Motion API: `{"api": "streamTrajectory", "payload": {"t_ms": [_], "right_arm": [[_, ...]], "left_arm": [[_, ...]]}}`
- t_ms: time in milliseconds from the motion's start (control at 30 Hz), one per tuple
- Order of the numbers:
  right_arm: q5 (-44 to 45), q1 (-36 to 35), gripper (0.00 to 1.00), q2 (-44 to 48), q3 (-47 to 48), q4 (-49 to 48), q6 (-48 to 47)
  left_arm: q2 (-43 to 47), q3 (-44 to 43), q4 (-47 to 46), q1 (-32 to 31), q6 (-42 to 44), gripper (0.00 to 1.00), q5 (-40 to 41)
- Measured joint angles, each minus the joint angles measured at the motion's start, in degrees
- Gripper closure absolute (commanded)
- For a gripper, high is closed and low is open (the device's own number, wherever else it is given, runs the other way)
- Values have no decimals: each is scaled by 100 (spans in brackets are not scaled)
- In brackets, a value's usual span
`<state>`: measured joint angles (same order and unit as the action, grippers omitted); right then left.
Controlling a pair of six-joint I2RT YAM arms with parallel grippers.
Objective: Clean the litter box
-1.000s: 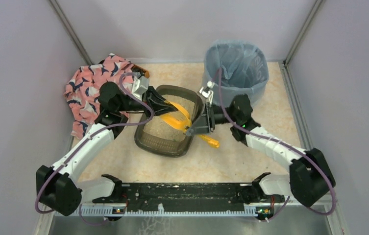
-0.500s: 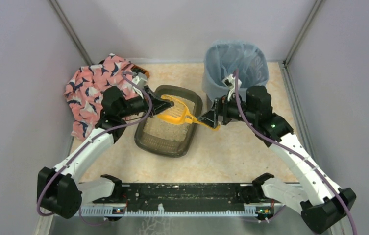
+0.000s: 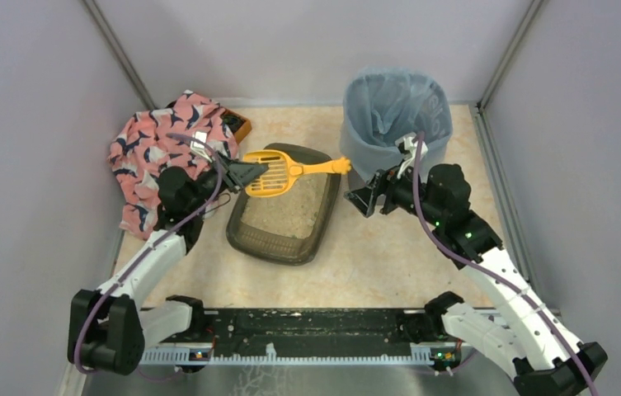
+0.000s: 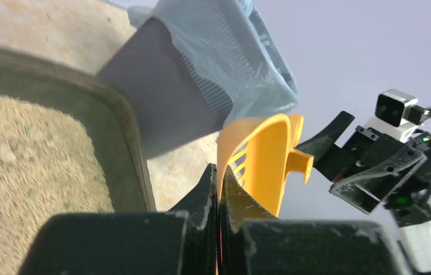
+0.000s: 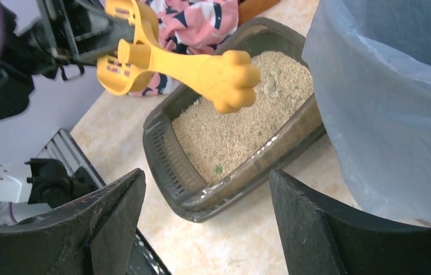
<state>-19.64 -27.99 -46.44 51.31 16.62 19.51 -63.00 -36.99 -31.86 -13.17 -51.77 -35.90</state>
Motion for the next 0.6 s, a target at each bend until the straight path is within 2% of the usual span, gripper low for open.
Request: {"api": "streamTrajectory", "payload": {"t_ms": [167, 467, 600], "right_arm": [[-39, 0, 20, 87, -234, -544, 210], [-723, 0, 20, -173, -256, -1515, 490], [-1010, 0, 23, -334, -245, -1832, 579]], "left_arm": [[-334, 767, -1403, 168, -1349, 100, -232], [-1215, 874, -4019, 170, -3080, 100, -968], [-1414, 977, -4457, 170, -3399, 100, -1071]]}}
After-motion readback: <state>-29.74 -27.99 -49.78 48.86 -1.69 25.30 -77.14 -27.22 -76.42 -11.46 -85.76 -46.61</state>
